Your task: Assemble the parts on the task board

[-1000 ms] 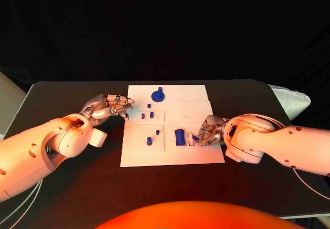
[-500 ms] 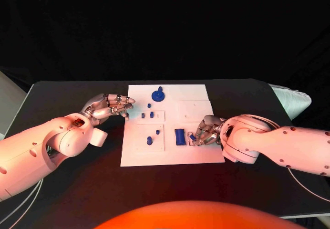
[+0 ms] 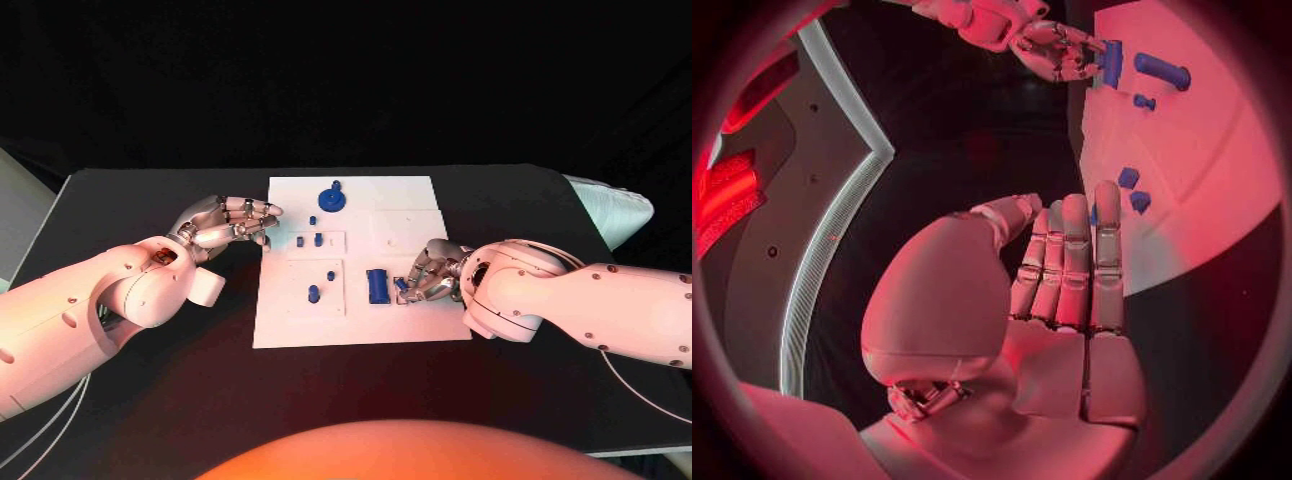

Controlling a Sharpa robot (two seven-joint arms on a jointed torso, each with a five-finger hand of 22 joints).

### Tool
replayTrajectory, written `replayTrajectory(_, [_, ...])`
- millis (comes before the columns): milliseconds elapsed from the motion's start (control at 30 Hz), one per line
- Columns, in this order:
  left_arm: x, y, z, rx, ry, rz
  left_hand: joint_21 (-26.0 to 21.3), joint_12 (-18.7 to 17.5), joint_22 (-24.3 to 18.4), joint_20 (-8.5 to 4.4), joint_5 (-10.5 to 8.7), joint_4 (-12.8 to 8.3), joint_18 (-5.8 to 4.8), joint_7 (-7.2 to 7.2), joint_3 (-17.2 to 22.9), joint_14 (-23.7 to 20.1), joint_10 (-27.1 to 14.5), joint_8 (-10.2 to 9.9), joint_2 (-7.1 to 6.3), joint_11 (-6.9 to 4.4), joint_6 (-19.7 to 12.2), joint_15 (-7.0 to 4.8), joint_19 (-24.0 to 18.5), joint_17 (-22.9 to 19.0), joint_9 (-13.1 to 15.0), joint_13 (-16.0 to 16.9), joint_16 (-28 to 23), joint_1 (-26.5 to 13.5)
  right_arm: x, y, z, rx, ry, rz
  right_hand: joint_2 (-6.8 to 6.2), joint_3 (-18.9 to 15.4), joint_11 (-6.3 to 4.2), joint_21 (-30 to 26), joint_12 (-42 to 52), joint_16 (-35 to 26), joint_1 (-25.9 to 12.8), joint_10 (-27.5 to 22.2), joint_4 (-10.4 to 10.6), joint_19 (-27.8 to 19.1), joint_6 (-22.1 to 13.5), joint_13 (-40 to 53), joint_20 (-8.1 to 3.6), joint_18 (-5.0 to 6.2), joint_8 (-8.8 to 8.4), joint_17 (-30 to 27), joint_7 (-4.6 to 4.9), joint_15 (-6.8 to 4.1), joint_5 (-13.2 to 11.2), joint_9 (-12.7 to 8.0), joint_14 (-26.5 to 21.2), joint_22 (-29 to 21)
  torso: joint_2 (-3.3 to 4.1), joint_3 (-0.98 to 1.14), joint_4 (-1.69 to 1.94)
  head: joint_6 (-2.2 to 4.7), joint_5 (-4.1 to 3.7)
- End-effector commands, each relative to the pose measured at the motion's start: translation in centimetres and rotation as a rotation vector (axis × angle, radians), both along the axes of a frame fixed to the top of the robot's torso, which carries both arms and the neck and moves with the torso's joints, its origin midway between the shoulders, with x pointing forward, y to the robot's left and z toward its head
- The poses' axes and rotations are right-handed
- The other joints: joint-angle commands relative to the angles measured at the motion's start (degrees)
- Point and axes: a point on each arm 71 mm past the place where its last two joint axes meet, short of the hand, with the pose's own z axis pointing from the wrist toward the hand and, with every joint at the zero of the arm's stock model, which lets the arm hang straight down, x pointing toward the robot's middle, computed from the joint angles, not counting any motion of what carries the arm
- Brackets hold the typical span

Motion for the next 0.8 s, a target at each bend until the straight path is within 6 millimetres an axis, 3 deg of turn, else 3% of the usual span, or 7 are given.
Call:
replayTrajectory(33, [-0.04, -0.18, 0.04, -0.007, -0.001, -0.011, -0.2, 0.1, 0.0, 0.14, 0.19, 0.0, 0.82, 0.16, 0.3, 0.2, -0.1, -0.4, -0.06, 0.06, -0.2, 0.10, 0.4, 0.0, -0.1, -0.1, -0.2, 0.4, -0.15, 0.24, -0.12, 0.035, 0.016, 0.000, 0.09, -0.1, 0.00, 0.3, 0.3, 0.4, -0.5, 0.5, 0.4, 4.1, 0.4, 6.2, -0.08, -1.05, 0.32, 7.8, -0.55, -0.09, -0.3, 0.0, 4.4, 11.8, -0.03, -0.02, 0.02, -0.02, -0.04])
replayTrajectory(633, [-0.06, -0.03, -0.02, -0.001, 0.006, -0.014, -0.1, 0.1, 0.1, 0.12, 0.20, -0.1, 0.78, 0.21, 0.3, 0.2, -0.2, -0.4, -0.01, 0.12, -0.2, 0.13, 0.4, 0.0, -0.1, -0.2, -0.3, 0.4, -0.38, -0.21, -0.18, 0.039, 0.044, -0.012, 0.29, -0.1, -0.13, 0.9, 1.0, 0.5, -2.5, 1.0, 1.3, 4.2, 0.8, 6.7, -0.16, -1.14, 0.72, 8.0, -0.72, -0.19, -0.5, 0.2, 4.5, 11.9, -0.03, -0.06, 0.02, -0.28, 0.03])
replayTrajectory(800, [-0.10, -0.07, 0.00, 0.007, 0.001, -0.021, -0.1, 0.1, 0.1, 0.12, 0.20, 0.0, 0.77, 0.21, 0.3, 0.2, -0.3, -0.4, 0.01, 0.14, -0.2, 0.15, 0.4, 0.0, -0.1, -0.2, -0.3, 0.4, -0.32, -0.30, -0.22, 0.030, 0.044, -0.013, -0.73, -1.1, -0.16, 1.3, 1.1, 0.7, -4.6, 1.1, 2.1, 4.3, 1.0, 6.9, -0.20, -1.21, 0.87, 8.2, -0.74, -0.21, -0.4, 0.3, 4.5, 12.0, -0.03, -0.07, 0.00, -0.30, 0.02])
